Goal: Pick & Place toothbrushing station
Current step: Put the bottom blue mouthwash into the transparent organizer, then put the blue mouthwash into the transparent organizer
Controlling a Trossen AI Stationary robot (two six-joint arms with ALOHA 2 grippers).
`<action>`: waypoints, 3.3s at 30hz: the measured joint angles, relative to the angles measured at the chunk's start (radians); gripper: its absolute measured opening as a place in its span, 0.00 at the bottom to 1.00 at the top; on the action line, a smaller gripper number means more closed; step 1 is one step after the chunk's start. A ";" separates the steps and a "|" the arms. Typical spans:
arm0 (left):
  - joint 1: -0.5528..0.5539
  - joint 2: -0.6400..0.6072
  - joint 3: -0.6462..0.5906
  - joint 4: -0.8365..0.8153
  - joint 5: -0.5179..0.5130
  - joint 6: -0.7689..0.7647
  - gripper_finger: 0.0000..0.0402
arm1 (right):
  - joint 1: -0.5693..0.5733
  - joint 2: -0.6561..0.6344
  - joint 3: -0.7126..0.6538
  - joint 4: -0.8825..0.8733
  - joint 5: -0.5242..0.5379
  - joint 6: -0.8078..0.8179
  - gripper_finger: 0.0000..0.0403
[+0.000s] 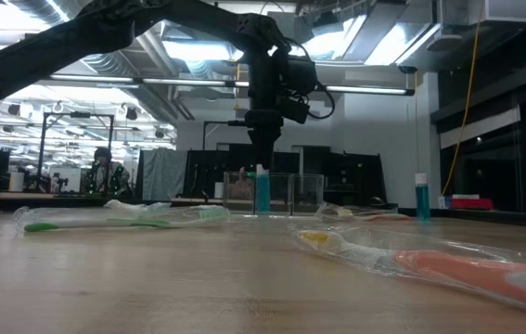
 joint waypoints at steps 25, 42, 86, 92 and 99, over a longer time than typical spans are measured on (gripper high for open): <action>-0.002 -0.012 0.026 0.045 0.004 -0.024 0.36 | 0.000 0.000 0.000 0.000 0.003 0.000 0.15; 0.066 -0.275 0.022 0.249 0.148 -0.160 0.36 | 0.000 -0.002 0.000 -0.044 0.043 -0.028 0.15; -0.184 -1.205 -1.196 0.972 -0.139 -0.561 0.36 | -0.212 -0.170 -0.846 0.065 0.305 0.217 0.15; -0.185 -1.211 -1.196 0.972 -0.134 -0.559 0.36 | -0.392 -0.079 -1.018 0.256 0.238 0.191 0.15; -0.185 -1.229 -1.196 0.993 -0.128 -0.558 0.36 | -0.795 0.113 -0.897 0.273 -0.010 -0.054 0.15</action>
